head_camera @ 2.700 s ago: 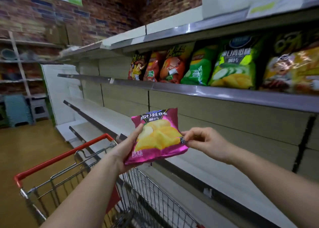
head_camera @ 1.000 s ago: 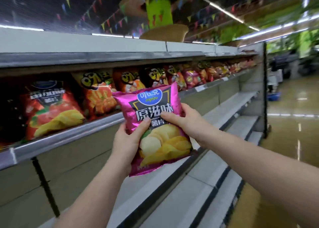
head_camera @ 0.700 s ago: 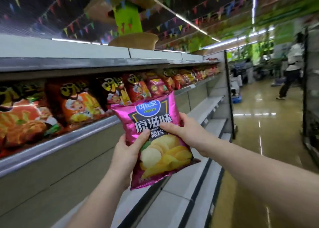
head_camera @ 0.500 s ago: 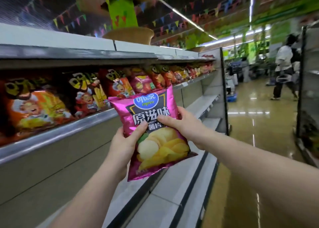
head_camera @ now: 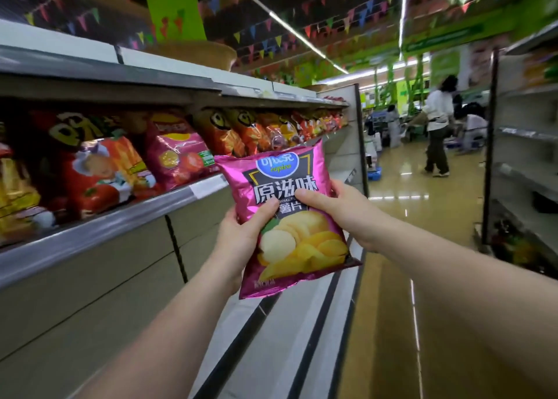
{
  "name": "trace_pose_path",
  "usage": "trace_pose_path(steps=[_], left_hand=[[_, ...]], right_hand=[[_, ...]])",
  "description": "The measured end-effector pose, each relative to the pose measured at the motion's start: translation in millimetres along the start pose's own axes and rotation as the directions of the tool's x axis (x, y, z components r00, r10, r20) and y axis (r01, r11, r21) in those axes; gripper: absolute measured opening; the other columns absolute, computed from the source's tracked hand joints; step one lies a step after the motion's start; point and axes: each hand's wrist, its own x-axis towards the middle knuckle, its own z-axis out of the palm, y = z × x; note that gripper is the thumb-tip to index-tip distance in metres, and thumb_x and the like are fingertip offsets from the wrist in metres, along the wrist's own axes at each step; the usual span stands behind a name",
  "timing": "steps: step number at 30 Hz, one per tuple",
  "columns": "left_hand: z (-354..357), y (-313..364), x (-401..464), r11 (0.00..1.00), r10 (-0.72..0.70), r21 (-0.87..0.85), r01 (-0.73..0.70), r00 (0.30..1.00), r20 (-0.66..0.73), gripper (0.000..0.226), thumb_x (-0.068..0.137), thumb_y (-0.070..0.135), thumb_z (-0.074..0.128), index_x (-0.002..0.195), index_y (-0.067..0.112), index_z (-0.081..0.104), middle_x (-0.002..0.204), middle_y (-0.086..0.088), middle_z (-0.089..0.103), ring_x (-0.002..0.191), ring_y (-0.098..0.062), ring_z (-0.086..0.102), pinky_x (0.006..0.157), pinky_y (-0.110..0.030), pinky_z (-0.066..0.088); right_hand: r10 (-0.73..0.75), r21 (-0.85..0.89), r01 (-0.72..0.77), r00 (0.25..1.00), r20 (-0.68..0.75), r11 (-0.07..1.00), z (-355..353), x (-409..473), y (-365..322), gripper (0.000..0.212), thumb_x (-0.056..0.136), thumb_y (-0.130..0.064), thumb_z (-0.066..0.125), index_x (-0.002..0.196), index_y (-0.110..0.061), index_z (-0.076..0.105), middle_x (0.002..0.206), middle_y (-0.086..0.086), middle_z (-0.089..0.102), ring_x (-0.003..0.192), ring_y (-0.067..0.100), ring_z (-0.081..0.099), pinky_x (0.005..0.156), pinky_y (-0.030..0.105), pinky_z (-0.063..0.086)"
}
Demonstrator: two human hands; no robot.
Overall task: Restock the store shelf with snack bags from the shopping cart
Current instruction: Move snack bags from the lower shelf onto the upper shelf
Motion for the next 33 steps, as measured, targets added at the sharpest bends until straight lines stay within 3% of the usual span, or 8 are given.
trace_pose_path(steps=[6,8,15,19,24,28,31,33], left_hand=[[21.8,-25.7,110.4,0.998,0.002,-0.057,0.005,0.992,0.127,0.039,0.079,0.027,0.071,0.114,0.013,0.062,0.095,-0.008,0.074,0.077,-0.021,0.073,0.059,-0.026,0.057],[33.9,-34.1,146.3,0.998,-0.006,-0.06,0.017,0.986,0.167,0.038,0.079,0.028,0.072,0.112,0.014,0.062,0.097,-0.009,0.074,0.08,-0.023,0.073,0.063,-0.029,0.058],[90.8,-70.1,251.2,0.997,-0.017,-0.068,0.036,0.965,0.26,0.026,0.082,0.029,0.07,0.105,0.016,0.065,0.09,-0.006,0.075,0.075,-0.021,0.073,0.065,-0.03,0.059],[126.0,-101.9,313.0,0.999,-0.027,-0.034,0.037,0.965,0.261,0.038,0.076,0.036,0.074,0.108,0.018,0.064,0.093,-0.007,0.075,0.083,-0.027,0.072,0.081,-0.044,0.057],[193.4,-142.5,398.1,1.0,-0.008,-0.013,0.012,0.967,0.253,0.058,0.06,0.045,0.083,0.109,0.019,0.065,0.098,-0.008,0.074,0.088,-0.029,0.072,0.087,-0.05,0.054],[261.6,-162.9,474.0,1.0,0.01,-0.025,-0.004,0.976,0.216,0.033,0.076,0.034,0.077,0.103,0.019,0.065,0.098,-0.009,0.074,0.088,-0.03,0.071,0.086,-0.051,0.055],[306.6,-172.7,525.0,0.998,0.017,-0.056,-0.007,0.983,0.181,0.029,0.077,0.032,0.076,0.099,0.019,0.064,0.098,-0.008,0.074,0.089,-0.028,0.071,0.087,-0.048,0.055],[329.6,-180.3,557.1,0.998,0.028,-0.06,-0.02,0.989,0.148,0.039,0.07,0.038,0.081,0.1,0.021,0.063,0.098,-0.005,0.074,0.089,-0.027,0.071,0.086,-0.046,0.055]], right_hand=[[-0.015,-0.056,0.01,0.995,-0.096,0.998,-33.1,82.6,18.4,0.047,0.077,-0.033,0.072,0.117,-0.016,0.053,0.106,0.002,0.068,0.087,0.017,0.069,0.076,0.031,0.057],[-0.02,-0.068,0.01,0.99,-0.141,0.998,-45.6,110.2,25.4,0.037,0.078,-0.031,0.071,0.109,-0.019,0.056,0.104,0.002,0.069,0.088,0.017,0.069,0.077,0.031,0.057],[-0.005,-0.063,-0.01,0.973,-0.231,0.998,-104.4,190.1,57.4,0.024,0.082,-0.027,0.069,0.103,-0.02,0.059,0.1,0.002,0.071,0.084,0.018,0.069,0.073,0.029,0.059],[-0.002,-0.08,-0.017,0.973,-0.233,0.997,-149.1,240.2,89.3,0.018,0.081,-0.031,0.069,0.094,-0.025,0.059,0.099,0.001,0.072,0.086,0.019,0.07,0.079,0.035,0.057],[0.003,-0.054,-0.016,0.97,-0.244,0.998,-223.2,317.4,130.5,0.02,0.081,-0.028,0.069,0.098,-0.022,0.061,0.096,0.001,0.072,0.082,0.017,0.07,0.073,0.03,0.058],[0.006,-0.038,-0.017,0.961,-0.276,0.999,-294.6,387.8,148.5,0.016,0.081,-0.028,0.069,0.094,-0.023,0.061,0.097,0.005,0.071,0.087,0.022,0.069,0.081,0.039,0.056],[-0.013,-0.023,0.006,0.953,-0.302,1.0,-340.9,443.1,162.1,0.028,0.079,-0.03,0.072,0.103,-0.019,0.062,0.102,0.007,0.071,0.091,0.025,0.069,0.087,0.044,0.054],[-0.042,-0.015,0.039,0.949,-0.313,0.999,-364.0,477.0,173.6,0.046,0.073,-0.039,0.075,0.112,-0.02,0.06,0.105,0.004,0.071,0.094,0.024,0.068,0.09,0.045,0.053]])
